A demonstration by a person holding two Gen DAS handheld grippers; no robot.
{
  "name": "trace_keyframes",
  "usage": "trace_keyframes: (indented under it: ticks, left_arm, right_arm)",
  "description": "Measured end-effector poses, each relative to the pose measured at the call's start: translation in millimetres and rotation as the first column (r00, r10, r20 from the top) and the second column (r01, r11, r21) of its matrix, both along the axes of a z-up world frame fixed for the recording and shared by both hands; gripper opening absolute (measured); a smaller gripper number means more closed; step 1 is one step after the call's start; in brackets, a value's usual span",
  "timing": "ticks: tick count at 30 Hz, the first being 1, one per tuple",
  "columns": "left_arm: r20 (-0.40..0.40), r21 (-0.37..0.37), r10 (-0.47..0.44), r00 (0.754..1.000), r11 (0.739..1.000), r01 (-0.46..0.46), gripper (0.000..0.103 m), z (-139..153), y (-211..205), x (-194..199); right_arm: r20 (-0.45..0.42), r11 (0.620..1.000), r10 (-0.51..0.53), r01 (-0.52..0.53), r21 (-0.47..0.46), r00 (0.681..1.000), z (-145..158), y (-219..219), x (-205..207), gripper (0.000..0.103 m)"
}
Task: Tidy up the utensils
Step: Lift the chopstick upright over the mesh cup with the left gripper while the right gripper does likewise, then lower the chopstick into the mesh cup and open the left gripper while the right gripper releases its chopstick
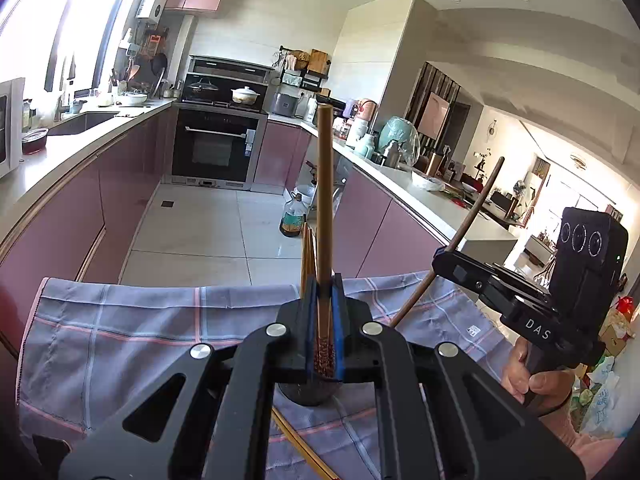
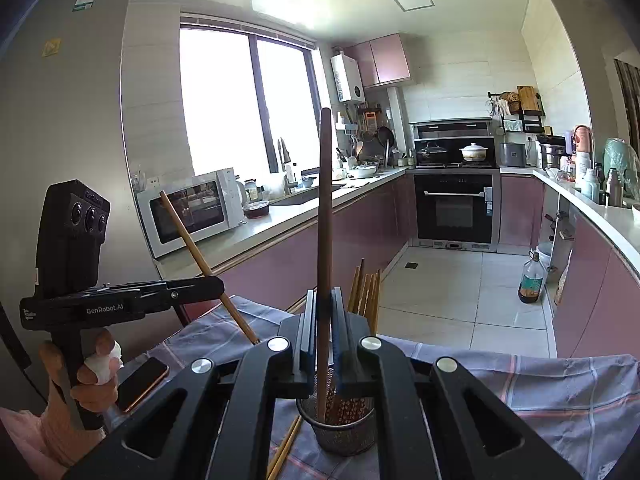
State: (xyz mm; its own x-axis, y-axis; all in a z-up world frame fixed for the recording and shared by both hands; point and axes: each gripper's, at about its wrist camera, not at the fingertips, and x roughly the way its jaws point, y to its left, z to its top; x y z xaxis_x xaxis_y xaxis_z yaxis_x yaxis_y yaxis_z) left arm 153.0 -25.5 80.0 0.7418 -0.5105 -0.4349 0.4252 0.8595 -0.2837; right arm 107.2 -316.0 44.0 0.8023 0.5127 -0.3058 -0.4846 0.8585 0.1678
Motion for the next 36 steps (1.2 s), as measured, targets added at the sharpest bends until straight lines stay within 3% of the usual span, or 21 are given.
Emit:
trace_keyframes:
  ticks: [22, 36]
  left_arm:
    - [-0.131, 0.182, -0.015, 0.991, 0.982, 0.039, 0.008, -45, -50, 42]
    - [-0.188, 0.236, -0.022, 0.982, 0.969, 0.067, 0.008, -69, -64, 63]
  right_arm:
    - [-0.141, 0.994, -0.019, 0.004, -0.108, 0.990, -40, 20, 39, 0.005]
    - [-0.229, 0.988, -0.049, 0.014, -0.154, 0.972, -57, 28, 58, 0.006]
